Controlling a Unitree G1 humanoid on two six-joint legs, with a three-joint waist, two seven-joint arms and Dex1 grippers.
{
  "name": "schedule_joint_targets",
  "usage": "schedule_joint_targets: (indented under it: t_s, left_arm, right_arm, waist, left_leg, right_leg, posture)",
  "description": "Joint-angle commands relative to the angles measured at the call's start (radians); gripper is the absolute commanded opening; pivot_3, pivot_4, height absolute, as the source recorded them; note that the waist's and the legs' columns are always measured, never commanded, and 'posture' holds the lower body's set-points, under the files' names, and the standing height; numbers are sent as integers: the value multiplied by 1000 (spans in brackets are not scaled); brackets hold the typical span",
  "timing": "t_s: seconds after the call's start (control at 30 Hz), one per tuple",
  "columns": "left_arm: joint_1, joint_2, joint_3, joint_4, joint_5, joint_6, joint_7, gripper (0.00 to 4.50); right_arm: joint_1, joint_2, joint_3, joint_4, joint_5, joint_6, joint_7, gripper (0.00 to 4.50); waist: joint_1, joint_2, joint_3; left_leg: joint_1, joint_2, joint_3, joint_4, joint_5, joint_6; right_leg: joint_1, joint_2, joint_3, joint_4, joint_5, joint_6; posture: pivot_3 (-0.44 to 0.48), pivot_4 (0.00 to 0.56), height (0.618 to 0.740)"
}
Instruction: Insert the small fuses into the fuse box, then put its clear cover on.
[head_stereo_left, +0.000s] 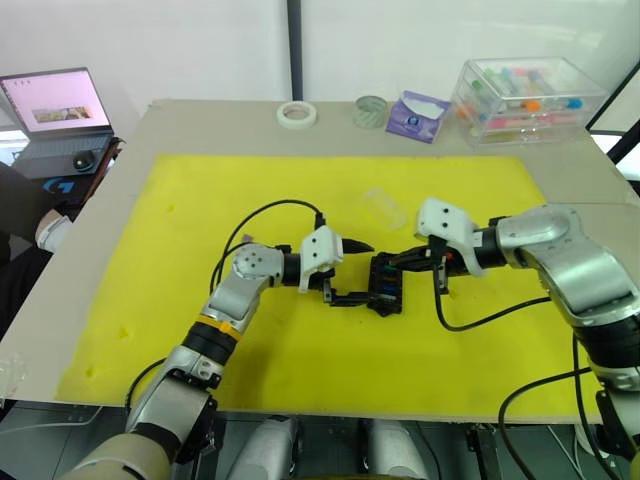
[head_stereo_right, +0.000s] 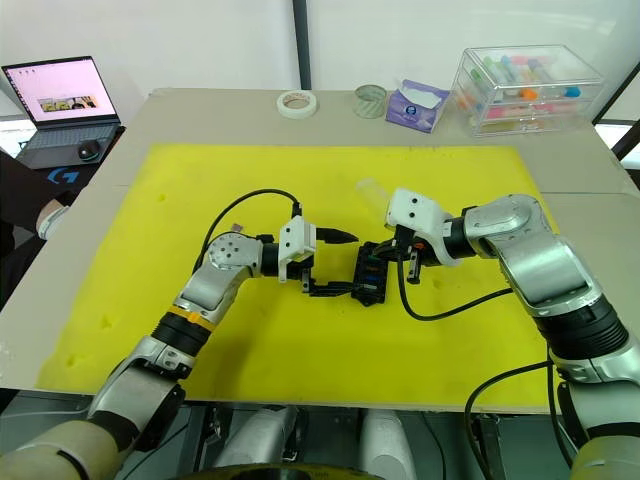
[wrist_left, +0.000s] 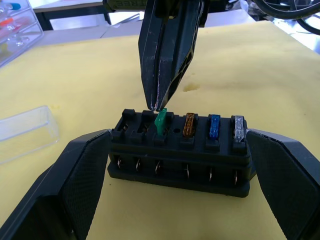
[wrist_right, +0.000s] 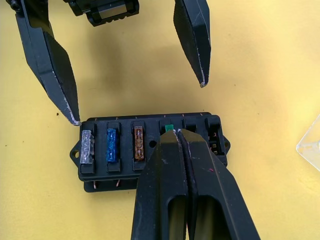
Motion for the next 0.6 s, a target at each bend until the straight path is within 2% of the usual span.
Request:
schedule_joint_targets:
  t_s: [0.03,0.6]
  left_arm:
    - [-8,-1,7,-23,1,-14,1,4500]
    - [-8,8,10,-23,3,-11,3,4500]
  right_arm:
    - [-10,-1,4,4,-13,-30,-4,31]
    - [-7,9,38,43,-38,-76,12,31]
  waist:
    - [0,0,0]
    - [-1,0,0]
  left_leg:
    - [0,0,0,0,0,0]
    - [0,0,0,0,0,0]
  right_leg:
    - [0,0,0,0,0,0]
    - [0,0,0,0,0,0]
  posture:
    - [0,150,740]
    - [0,150,740]
